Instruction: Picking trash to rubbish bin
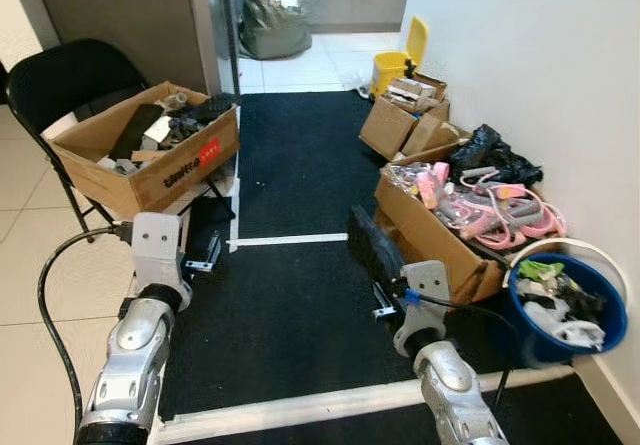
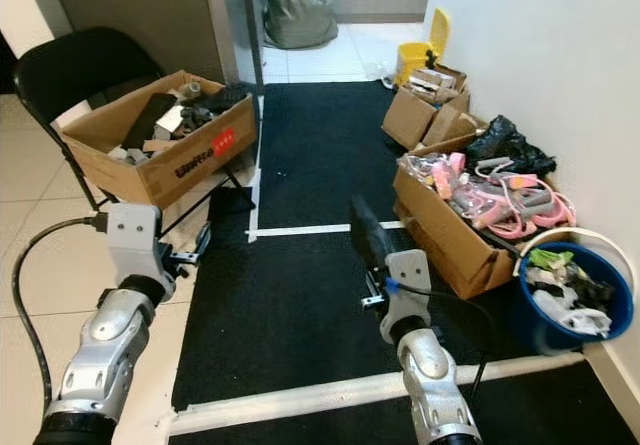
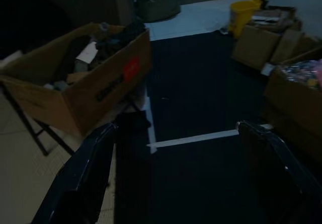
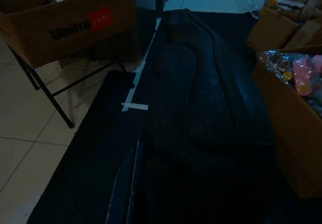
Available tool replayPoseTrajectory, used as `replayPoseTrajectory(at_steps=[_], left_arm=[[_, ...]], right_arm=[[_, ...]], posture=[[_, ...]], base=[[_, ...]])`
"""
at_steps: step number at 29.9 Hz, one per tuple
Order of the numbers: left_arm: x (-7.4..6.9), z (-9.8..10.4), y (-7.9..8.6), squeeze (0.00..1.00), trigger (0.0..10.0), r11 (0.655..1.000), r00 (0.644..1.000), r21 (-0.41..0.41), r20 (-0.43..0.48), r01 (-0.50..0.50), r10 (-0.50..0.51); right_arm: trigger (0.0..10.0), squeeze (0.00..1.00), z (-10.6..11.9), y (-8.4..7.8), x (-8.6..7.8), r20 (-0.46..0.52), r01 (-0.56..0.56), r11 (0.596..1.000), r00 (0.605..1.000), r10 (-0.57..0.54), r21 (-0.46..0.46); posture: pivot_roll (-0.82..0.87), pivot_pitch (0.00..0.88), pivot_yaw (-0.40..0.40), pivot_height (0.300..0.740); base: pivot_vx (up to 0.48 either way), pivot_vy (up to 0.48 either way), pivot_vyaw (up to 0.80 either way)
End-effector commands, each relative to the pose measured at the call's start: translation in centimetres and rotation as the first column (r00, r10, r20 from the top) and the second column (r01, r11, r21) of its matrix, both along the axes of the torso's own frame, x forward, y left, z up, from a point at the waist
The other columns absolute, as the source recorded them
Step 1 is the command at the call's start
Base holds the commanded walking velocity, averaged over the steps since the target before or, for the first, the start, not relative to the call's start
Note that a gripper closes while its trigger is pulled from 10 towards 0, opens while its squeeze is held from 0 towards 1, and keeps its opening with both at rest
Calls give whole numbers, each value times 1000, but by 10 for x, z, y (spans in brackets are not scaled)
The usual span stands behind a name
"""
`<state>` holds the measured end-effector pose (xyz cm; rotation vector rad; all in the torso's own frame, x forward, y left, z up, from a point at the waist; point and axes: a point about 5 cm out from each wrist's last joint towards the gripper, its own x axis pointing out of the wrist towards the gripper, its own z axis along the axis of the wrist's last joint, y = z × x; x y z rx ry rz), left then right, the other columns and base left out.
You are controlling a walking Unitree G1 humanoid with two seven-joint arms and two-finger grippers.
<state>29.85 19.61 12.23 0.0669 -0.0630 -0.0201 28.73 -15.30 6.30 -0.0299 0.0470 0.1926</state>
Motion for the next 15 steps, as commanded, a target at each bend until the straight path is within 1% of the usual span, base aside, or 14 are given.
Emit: replayPoseTrajectory(at_steps=[1, 15], left_arm=[[-1, -2, 0, 0, 10000, 1000, 1000, 9, -8, 7, -7], [-2, -2, 0, 0, 10000, 1000, 1000, 13, -11, 7, -7]], right_arm=[[10000, 0, 2, -3, 0, 21, 16, 1000, 1000, -16, -7], [10000, 0, 1, -5, 0, 17, 32, 999, 999, -32, 2]], posture=[[-2, 81, 34, 740], [0, 92, 31, 740]], base=[[345, 0, 0], [346, 0, 0]])
